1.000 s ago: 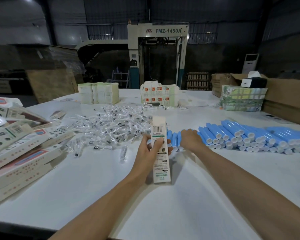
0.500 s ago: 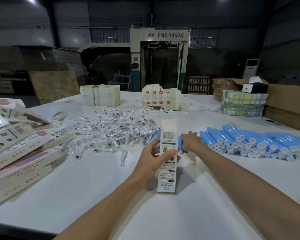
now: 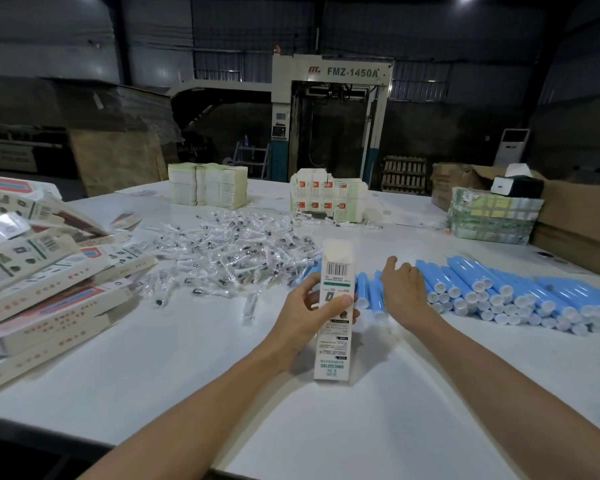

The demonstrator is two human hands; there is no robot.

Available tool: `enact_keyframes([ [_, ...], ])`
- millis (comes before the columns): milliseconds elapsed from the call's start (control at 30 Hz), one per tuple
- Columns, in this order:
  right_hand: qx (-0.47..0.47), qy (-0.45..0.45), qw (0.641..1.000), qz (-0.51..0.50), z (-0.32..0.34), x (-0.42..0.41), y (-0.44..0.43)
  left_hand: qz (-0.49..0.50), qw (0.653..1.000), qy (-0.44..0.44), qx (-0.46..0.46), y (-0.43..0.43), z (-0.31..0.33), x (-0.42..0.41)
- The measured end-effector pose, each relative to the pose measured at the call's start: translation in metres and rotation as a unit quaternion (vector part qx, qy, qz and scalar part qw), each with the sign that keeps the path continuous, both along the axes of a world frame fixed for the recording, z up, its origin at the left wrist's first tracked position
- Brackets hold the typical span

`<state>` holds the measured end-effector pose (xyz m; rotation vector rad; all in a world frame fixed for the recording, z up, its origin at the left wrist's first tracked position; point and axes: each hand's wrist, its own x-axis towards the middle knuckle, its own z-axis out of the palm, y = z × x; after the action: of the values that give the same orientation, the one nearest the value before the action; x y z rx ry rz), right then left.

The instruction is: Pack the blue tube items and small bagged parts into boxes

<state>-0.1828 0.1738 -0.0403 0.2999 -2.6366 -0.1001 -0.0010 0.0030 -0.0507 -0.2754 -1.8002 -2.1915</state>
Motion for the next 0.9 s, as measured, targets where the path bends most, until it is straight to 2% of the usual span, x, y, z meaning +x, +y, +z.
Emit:
enact_keyframes([
  [67, 0.024, 0.011, 0.997, 0.069, -0.016, 0.013, 0.006, 0.004, 1.000, -0.002, 0.003, 0.001, -0.001, 0.000],
  [133, 0.007, -0.013, 0.993, 0.118, -0.032, 0.024, 0.004, 0.005, 1.000, 0.001, 0.000, 0.001, -0.001, 0.000],
  [300, -0.078, -0.167, 0.980, 0.071, -0.029, 0.034, -0.006, 0.004, 1.000, 0.001, 0.004, 0.002, 0.001, 0.002],
  [400, -0.107, -0.202, 0.973, 0.043, -0.017, 0.038, -0.010, 0.004, 1.000, 0.004, 0.006, 0.002, 0.003, 0.004],
  [500, -0.234, -0.204, 0.950, 0.039, 0.013, 0.045, -0.006, 0.000, 1.000, 0.003, 0.005, 0.001, 0.004, 0.004],
  [567, -0.386, -0.181, 0.901, 0.077, 0.047, 0.053, 0.002, -0.004, 1.000, 0.003, -0.001, 0.001, 0.004, 0.004],
  [600, -0.469, -0.176, 0.858, 0.115, 0.066, 0.059, 0.005, -0.005, 1.000, 0.003, -0.007, 0.001, 0.004, 0.004],
  [700, -0.656, -0.179, 0.686, 0.261, 0.120, 0.080, 0.007, -0.008, 1.000, 0.005, -0.019, 0.003, 0.006, 0.005],
  [767, -0.693, -0.196, 0.592, 0.362, 0.144, 0.095, 0.001, -0.008, 1.000, 0.007, -0.014, 0.003, 0.007, 0.005],
  [833, -0.692, -0.208, 0.553, 0.414, 0.155, 0.105, -0.007, -0.008, 1.000, 0.008, -0.011, 0.002, 0.007, 0.006],
  [867, -0.686, -0.207, 0.556, 0.422, 0.156, 0.108, -0.010, -0.009, 1.000, 0.009, -0.010, 0.002, 0.007, 0.006],
  [900, -0.673, -0.200, 0.574, 0.422, 0.155, 0.109, -0.013, -0.010, 1.000, 0.011, -0.009, 0.002, 0.007, 0.006],
])
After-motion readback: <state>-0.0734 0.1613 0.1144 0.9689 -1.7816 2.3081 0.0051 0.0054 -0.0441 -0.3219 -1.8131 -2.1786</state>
